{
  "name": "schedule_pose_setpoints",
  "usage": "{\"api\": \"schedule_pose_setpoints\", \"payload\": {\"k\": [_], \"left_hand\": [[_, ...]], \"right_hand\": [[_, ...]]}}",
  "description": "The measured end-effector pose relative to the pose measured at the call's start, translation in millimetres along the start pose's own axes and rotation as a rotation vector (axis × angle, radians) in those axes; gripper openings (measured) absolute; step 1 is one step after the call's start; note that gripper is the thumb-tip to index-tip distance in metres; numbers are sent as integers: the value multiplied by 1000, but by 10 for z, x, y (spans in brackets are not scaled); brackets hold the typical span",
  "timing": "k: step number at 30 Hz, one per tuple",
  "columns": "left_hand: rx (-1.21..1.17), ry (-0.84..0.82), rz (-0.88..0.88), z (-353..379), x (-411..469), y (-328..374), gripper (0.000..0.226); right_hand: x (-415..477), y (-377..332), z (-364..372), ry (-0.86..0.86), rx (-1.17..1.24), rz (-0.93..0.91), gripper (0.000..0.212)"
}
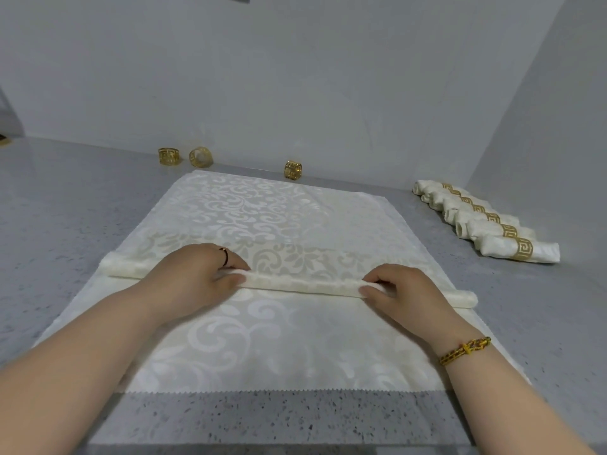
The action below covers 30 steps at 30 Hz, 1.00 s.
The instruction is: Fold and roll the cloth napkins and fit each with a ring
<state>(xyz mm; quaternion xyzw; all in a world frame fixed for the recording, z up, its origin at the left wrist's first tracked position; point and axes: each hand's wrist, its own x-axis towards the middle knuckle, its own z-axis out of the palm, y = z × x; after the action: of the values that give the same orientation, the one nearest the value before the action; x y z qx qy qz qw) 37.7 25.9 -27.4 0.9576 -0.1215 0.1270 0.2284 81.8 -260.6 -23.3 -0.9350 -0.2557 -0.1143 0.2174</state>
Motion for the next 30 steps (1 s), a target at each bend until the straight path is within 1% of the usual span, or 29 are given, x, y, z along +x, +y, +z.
{"api": "schedule_pose_setpoints", "payload": {"k": [1,3,5,6,8,9,10,12,13,15,16,18,19,21,23,25,26,28,29,30], "left_hand": [[-60,5,-23,-8,-9,18,10],[-147,25,-84,18,-7,26,19],[-68,83,-126,64,28,22,21],[-13,143,-125,95,56,22,24],[77,229,-74,129,96,41,21],[110,227,-46,130,98,54,17],[127,207,-11,139,97,40,15],[78,122,7,122,64,5,19],[37,84,-4,88,36,3,27],[21,39,2,49,15,-16,46],[42,34,9,42,8,-16,48],[89,71,-10,45,11,11,32],[60,91,-38,49,11,36,23],[-71,107,-101,52,-6,67,18],[-89,112,-131,59,-15,57,23],[-9,142,-164,87,16,52,31],[60,188,-139,103,37,50,31],[140,238,-63,123,67,68,27],[144,224,-13,126,68,69,31],[125,184,26,120,61,61,42]], "right_hand": [[1,-3,6,19,15,1,14],[14,-4,37,55,9,-12,17],[49,2,90,86,-73,-13,21],[67,-10,118,107,-113,-14,19],[89,-16,166,164,-188,-63,8],[85,-30,167,163,-184,-79,3],[80,-31,168,165,-168,-102,3],[53,-12,136,101,-124,-111,7],[36,3,109,68,-98,-101,7],[9,22,78,63,-76,-129,15],[11,20,75,63,-80,-145,16],[19,-6,78,59,-129,-116,17],[23,-15,82,72,-138,-104,18],[7,-45,67,117,-123,-98,23],[2,-62,70,134,-112,-91,30],[15,-61,101,126,-159,-49,28],[23,-74,117,137,-180,-38,26],[42,-60,147,170,-216,-80,13],[45,-37,154,188,-210,-103,8],[36,-31,127,157,-190,-91,10]]}}
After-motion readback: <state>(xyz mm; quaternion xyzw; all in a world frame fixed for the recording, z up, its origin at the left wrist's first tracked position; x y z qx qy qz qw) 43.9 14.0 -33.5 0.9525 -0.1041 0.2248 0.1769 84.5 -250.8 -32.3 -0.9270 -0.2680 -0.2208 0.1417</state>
